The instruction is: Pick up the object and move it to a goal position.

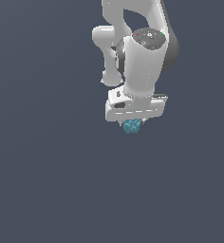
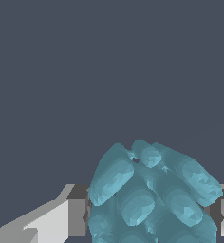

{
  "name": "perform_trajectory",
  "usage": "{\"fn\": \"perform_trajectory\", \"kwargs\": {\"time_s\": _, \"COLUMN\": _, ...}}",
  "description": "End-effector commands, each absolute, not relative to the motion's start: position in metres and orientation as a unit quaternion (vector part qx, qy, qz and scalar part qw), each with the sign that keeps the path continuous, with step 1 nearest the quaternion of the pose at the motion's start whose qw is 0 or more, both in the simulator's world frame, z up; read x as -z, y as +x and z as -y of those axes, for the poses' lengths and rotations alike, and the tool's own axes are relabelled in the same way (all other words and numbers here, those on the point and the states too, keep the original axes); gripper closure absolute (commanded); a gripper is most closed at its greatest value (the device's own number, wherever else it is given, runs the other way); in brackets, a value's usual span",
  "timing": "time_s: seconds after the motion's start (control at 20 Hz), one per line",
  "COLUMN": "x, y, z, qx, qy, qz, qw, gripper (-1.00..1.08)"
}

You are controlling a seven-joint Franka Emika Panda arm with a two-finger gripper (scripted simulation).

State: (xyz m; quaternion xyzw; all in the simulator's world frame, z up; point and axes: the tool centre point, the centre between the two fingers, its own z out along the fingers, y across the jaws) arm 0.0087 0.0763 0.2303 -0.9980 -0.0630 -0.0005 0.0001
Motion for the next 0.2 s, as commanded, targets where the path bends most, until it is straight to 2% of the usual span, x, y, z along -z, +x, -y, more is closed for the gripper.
{"fn": "perform_trajectory", "kwargs": {"time_s": 0.0, "x": -0.2343, "y": 0.0116, "z": -0.0776, "qx": 0.0, "qy": -0.998, "qz": 0.063, "qw": 0.0, "gripper": 1.08}}
{"fn": "perform_trajectory", "kwargs": {"time_s": 0.15, "x": -0.2357, "y": 0.0127, "z": -0.0781, "qx": 0.0, "qy": -0.998, "qz": 0.063, "qw": 0.0, "gripper": 1.08}}
